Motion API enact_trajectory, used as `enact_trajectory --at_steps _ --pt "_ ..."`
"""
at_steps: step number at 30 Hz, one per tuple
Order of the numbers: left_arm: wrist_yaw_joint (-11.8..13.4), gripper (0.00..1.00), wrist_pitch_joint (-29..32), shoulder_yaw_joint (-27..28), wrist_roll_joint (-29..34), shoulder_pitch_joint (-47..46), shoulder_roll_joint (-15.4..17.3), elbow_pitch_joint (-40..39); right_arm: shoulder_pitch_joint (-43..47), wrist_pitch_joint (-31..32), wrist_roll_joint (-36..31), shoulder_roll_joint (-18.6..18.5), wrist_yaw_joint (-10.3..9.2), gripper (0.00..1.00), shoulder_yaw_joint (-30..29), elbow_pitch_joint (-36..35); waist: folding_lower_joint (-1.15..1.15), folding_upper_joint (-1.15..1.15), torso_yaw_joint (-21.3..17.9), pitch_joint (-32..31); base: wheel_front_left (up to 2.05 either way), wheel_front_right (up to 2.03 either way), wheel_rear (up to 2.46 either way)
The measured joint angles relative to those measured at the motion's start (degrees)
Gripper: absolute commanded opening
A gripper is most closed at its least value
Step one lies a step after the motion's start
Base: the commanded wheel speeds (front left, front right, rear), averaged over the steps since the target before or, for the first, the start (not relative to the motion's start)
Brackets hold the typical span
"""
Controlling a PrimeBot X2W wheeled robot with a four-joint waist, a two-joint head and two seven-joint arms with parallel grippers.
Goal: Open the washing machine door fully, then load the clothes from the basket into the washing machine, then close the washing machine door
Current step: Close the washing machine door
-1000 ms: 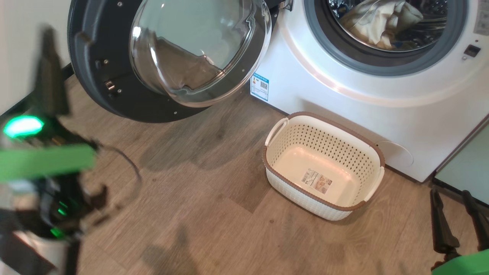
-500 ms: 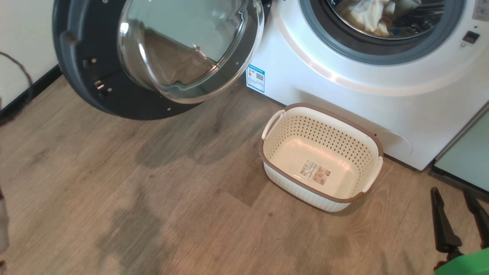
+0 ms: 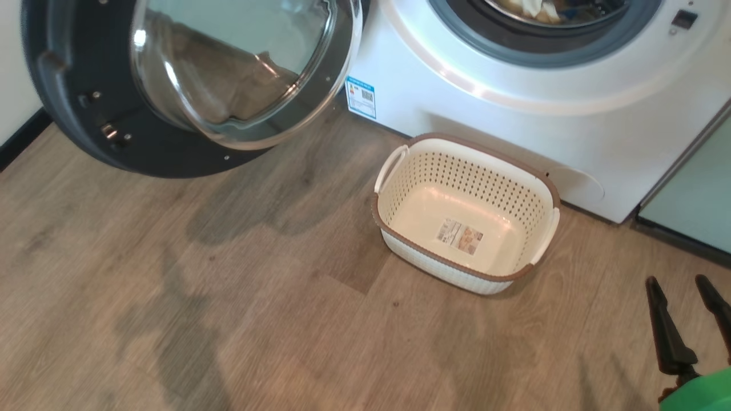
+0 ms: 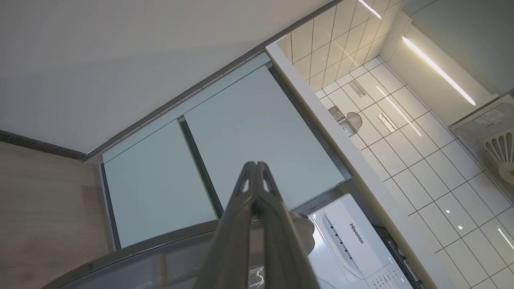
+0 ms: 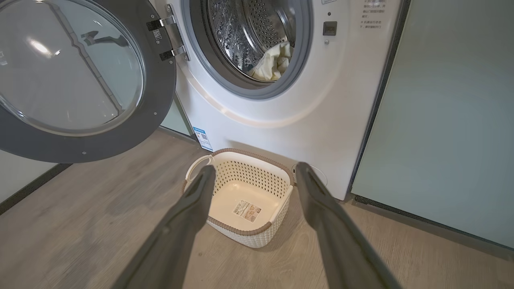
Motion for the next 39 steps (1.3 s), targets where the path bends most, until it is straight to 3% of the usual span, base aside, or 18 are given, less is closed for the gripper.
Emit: enact_trajectory --at_steps 10,26,39 --pt "-1.52 0.00 0.24 1.72 -3.08 -1.49 0.07 9.35 -0.15 2.93 0.16 -2.60 0.00 1.00 -0.47 -2.96 0.00 0.00 -1.82 4.16 0.00 0.00 0.00" --pt "-2.02 0.00 -2.41 0.63 -4.07 -1.92 -2.15 10.96 -1.54 6.47 0.65 -5.80 0.00 1.00 -1.38 -7.24 0.00 0.00 -3.00 9.85 0.00 0.00 0.00" --pt "-2.22 0.00 -8.46 0.83 -4.48 -5.28 -2.38 15.12 -2.46 7.48 0.65 -6.26 0.00 1.00 -2.16 -8.81 0.00 0.00 -3.38 13.27 0.00 0.00 0.00"
